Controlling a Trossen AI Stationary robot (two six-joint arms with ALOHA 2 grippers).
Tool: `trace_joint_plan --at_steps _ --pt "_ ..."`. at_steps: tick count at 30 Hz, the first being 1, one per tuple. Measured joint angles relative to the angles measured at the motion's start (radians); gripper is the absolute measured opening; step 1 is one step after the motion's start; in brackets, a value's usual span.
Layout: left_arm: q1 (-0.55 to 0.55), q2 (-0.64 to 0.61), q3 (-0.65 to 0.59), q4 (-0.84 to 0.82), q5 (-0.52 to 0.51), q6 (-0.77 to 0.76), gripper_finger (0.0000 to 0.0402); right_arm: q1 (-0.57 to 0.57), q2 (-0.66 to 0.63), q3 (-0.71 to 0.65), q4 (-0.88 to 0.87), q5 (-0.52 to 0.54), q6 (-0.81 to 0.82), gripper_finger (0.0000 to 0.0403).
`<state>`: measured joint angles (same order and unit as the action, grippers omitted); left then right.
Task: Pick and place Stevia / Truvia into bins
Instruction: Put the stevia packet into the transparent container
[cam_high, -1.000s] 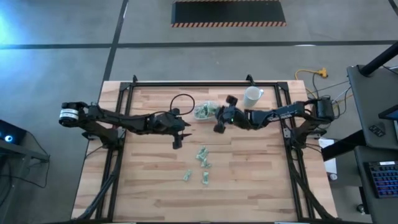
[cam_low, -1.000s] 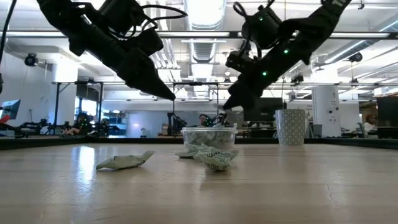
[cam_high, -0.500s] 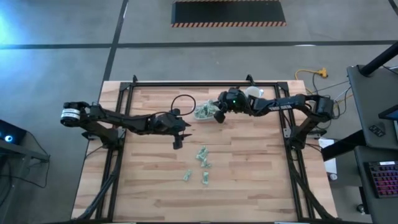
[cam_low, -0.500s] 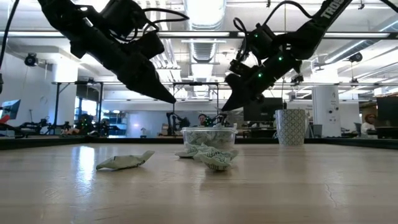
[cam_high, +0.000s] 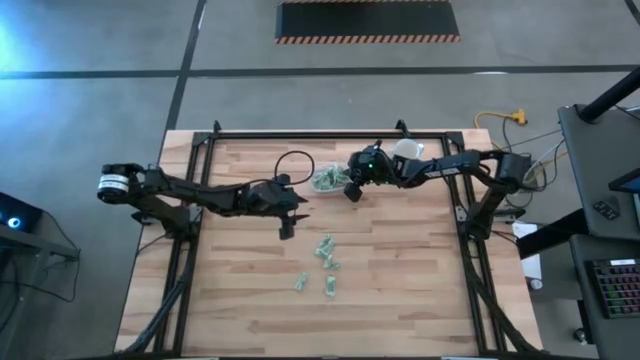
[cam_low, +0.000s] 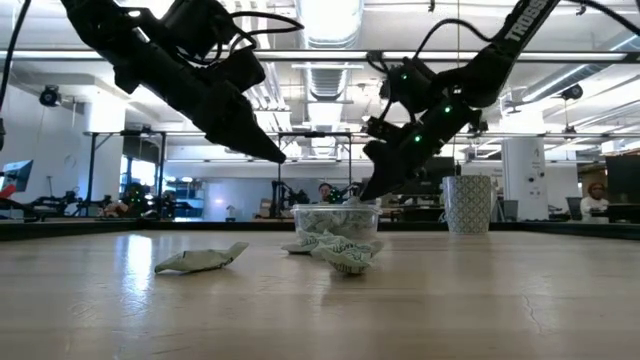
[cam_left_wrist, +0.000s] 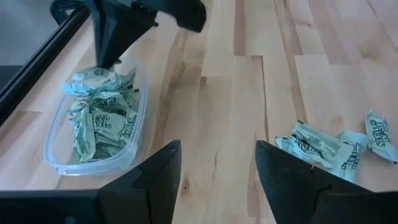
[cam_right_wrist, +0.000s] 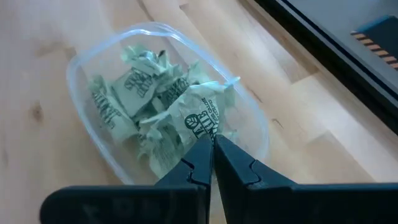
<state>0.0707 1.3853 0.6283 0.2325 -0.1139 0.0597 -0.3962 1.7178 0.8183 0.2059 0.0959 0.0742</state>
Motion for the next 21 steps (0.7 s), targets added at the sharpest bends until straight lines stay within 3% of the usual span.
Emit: trace_joint_plan --at_steps 14,21 --pt "-0.001 0.000 0.001 -0.011 0.000 0.002 0.0190 -0.011 0.032 0.026 -0.005 0.008 -0.041 0.0010" --pt "-0.001 0.000 0.001 -0.011 0.000 0.003 0.0190 -0.011 0.030 0.026 -0.052 0.000 -0.098 0.0069"
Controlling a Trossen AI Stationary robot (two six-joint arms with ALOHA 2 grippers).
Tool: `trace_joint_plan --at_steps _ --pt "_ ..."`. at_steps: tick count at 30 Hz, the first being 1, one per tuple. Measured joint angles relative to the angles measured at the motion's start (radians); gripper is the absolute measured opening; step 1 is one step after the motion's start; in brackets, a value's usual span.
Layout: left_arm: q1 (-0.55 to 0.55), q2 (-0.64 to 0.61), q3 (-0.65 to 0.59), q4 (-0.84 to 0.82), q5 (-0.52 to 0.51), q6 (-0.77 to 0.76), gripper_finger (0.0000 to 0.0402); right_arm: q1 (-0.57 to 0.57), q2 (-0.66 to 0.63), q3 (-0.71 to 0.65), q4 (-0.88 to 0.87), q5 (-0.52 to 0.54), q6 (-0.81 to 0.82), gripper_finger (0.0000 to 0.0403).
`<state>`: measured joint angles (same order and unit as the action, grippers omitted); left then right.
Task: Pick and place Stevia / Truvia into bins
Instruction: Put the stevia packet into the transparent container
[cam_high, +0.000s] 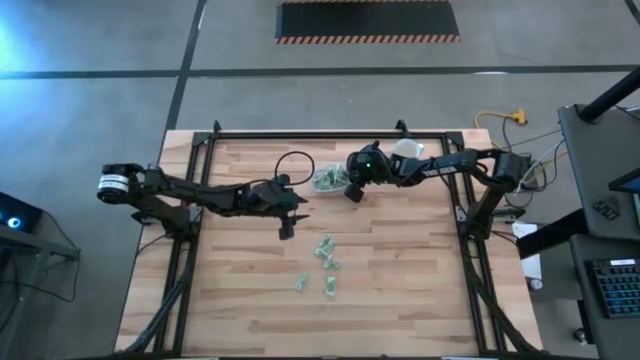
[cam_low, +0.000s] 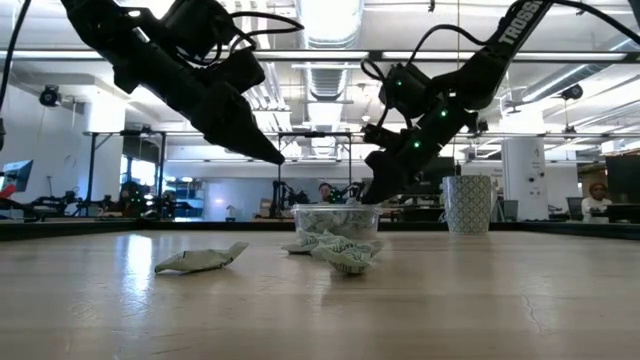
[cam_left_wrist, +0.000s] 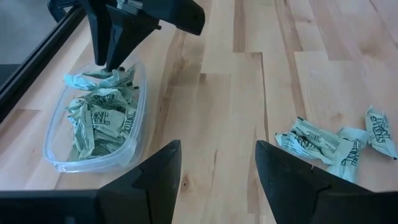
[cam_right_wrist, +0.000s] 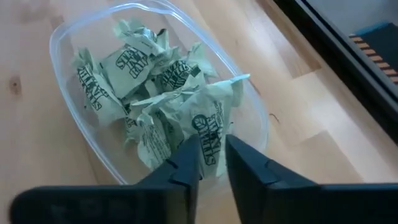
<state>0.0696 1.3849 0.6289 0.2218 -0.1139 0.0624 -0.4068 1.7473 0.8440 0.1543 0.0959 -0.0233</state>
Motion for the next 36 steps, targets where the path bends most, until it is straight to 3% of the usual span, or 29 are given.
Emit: trace_joint_plan --at_steps 7,11,15,19,26,36 --pt "0.000 0.000 0.000 0.000 0.011 -0.002 0.0190 0.009 -0.047 0.000 0.007 -0.018 -0.077 0.0141" --pt "-0.001 0.010 0.000 0.010 0.094 -0.003 0.0189 0.047 -0.111 0.000 -0.001 -0.101 -0.145 0.0154" --pt "-0.012 0.062 0.001 0.058 0.201 0.003 0.0189 0.088 -0.163 -0.002 -0.081 -0.191 -0.201 0.0152" --pt "-0.043 0.169 0.009 0.169 0.262 0.013 0.0189 0.129 -0.177 -0.010 -0.180 -0.209 -0.206 0.0144" --pt "-0.090 0.330 0.062 0.227 0.266 -0.045 0.0189 0.179 -0.177 -0.044 -0.289 -0.209 -0.143 0.0130" --pt "-0.091 0.395 0.088 0.223 0.230 -0.088 0.0189 0.211 -0.177 -0.083 -0.290 -0.209 -0.081 0.0120"
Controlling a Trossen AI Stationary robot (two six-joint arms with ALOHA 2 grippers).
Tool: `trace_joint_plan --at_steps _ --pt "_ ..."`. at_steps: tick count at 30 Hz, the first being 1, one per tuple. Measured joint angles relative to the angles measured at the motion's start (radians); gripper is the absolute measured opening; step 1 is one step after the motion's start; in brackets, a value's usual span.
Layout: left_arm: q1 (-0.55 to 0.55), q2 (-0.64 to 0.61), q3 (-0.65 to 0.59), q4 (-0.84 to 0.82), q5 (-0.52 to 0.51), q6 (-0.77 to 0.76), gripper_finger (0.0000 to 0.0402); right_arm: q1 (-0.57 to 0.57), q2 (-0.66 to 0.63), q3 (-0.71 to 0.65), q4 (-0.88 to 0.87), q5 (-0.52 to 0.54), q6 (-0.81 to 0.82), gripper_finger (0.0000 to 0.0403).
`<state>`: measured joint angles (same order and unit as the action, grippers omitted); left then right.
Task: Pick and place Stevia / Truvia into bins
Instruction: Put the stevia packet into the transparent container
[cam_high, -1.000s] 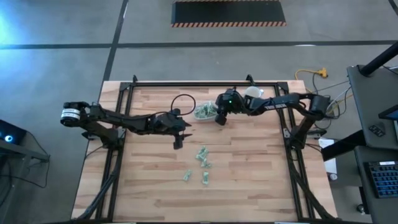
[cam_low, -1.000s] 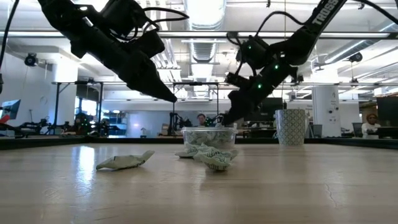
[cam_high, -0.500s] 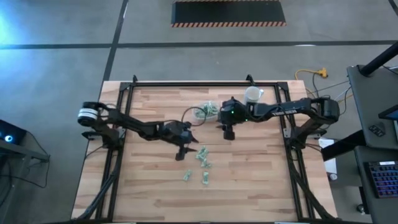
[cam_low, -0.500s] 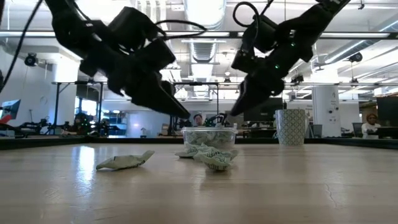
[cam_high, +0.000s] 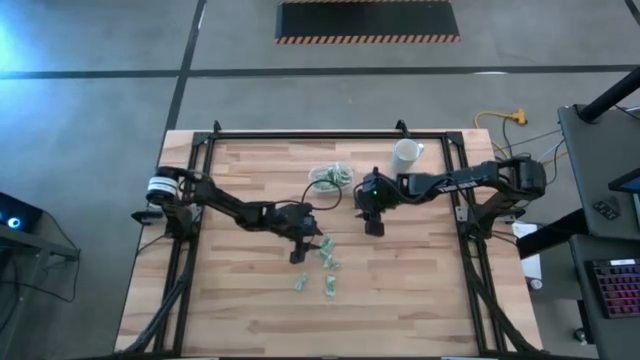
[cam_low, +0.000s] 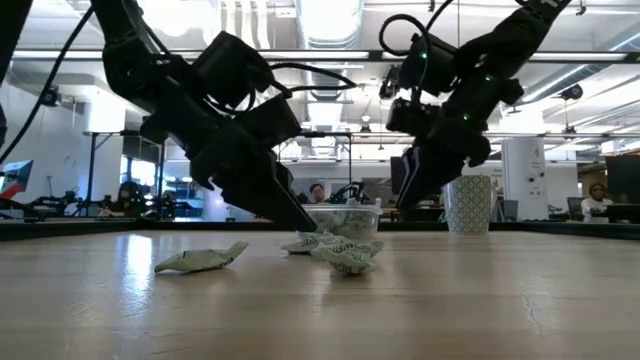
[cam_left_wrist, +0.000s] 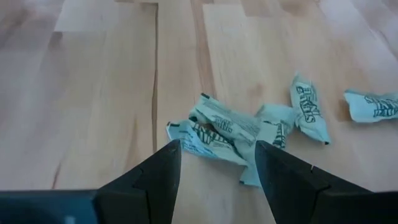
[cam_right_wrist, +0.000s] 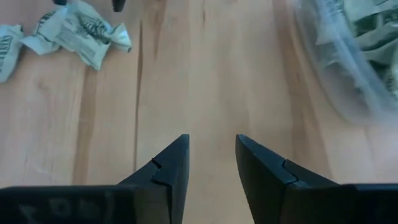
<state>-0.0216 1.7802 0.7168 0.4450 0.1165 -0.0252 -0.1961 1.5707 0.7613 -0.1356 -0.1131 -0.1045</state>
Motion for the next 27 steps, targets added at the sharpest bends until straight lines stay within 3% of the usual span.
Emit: trace_joint_plan --at_steps 9,14,21,27 --pt "0.000 0.046 0.023 0.001 0.007 -0.026 0.0176 0.016 0.000 -0.038 0.006 0.008 0.031 0.0123" --pt "0.000 0.061 0.030 0.002 0.016 -0.040 0.0126 0.016 0.001 -0.062 0.011 0.008 0.045 0.0120" --pt "-0.001 0.038 0.028 -0.024 0.020 -0.017 0.0011 0.016 0.001 -0.063 0.014 0.008 0.045 0.0110" --pt "-0.001 -0.005 0.026 -0.069 -0.024 -0.004 0.0005 0.016 0.001 -0.064 0.015 0.008 0.040 0.0101"
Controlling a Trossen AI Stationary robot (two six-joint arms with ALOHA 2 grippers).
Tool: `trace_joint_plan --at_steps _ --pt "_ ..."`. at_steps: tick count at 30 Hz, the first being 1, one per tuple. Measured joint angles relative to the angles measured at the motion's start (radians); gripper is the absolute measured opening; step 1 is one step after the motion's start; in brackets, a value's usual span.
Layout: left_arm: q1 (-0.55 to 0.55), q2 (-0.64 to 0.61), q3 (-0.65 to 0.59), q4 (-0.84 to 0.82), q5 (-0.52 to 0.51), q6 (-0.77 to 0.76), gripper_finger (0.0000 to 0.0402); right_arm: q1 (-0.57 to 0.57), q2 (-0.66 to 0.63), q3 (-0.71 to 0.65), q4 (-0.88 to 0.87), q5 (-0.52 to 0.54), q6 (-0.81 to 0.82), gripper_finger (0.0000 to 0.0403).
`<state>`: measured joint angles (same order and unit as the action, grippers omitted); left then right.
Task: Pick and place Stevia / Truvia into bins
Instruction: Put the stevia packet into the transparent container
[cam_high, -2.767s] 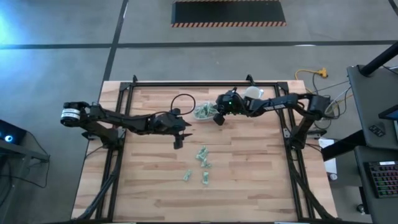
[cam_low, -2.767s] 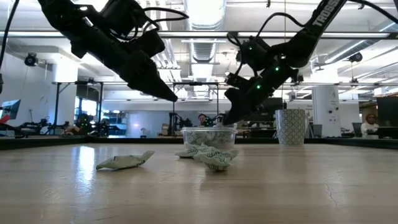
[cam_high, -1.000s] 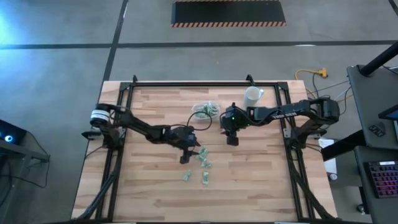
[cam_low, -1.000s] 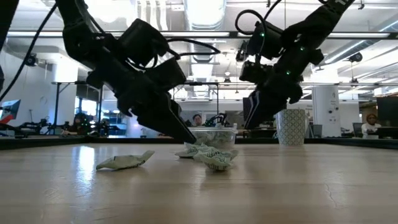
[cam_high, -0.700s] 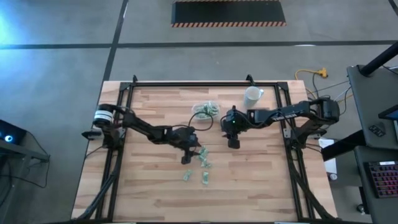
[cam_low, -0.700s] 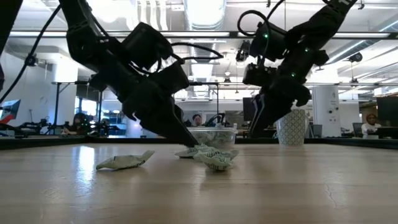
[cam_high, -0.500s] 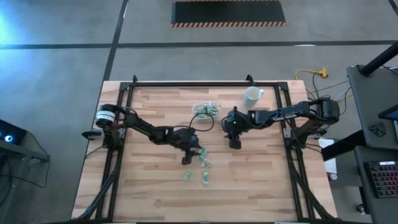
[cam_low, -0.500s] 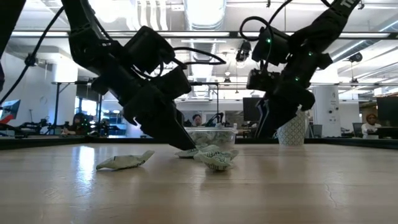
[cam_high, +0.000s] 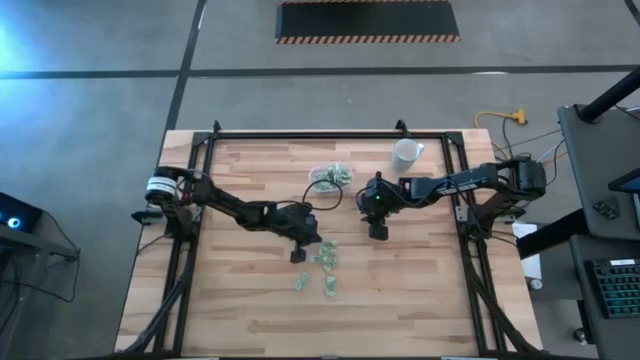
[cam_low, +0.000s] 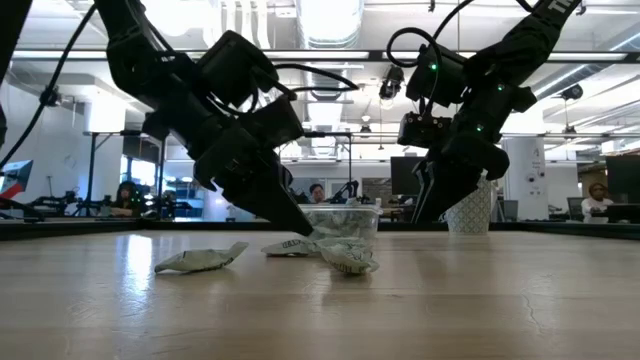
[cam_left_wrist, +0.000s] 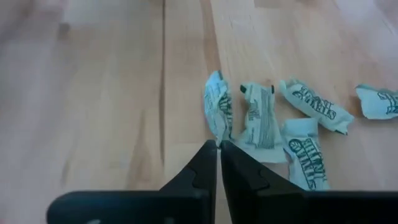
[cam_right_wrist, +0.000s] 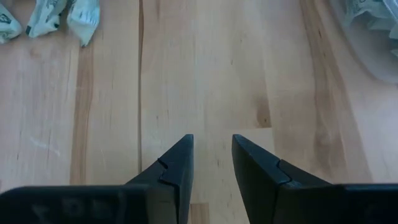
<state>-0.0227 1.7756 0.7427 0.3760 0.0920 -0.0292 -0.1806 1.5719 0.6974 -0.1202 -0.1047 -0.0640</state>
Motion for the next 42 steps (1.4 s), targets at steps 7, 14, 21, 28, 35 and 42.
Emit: trace_joint_plan --at_steps 7,14,21,28,35,42 --pt "0.001 -0.042 -0.001 -0.002 -0.046 0.021 0.0001 0.000 0.000 0.000 0.011 0.000 -0.007 0.0091" --pt "0.001 -0.046 -0.003 -0.001 -0.046 0.021 0.0005 0.000 0.000 0.000 0.023 0.000 -0.009 0.0082" --pt "0.002 -0.045 -0.003 -0.001 -0.046 0.004 0.0065 0.000 0.000 0.000 0.028 0.000 0.002 0.0084" --pt "0.003 -0.035 -0.002 0.015 -0.046 -0.086 0.0174 0.000 0.000 0.000 0.030 0.000 0.008 0.0078" --pt "0.003 0.016 0.012 0.025 -0.052 -0.156 0.0212 0.001 0.000 0.000 0.051 -0.003 0.012 0.0077" --pt "0.003 0.051 0.015 0.071 -0.074 -0.177 0.0204 0.006 0.000 0.000 0.052 -0.008 0.012 0.0081"
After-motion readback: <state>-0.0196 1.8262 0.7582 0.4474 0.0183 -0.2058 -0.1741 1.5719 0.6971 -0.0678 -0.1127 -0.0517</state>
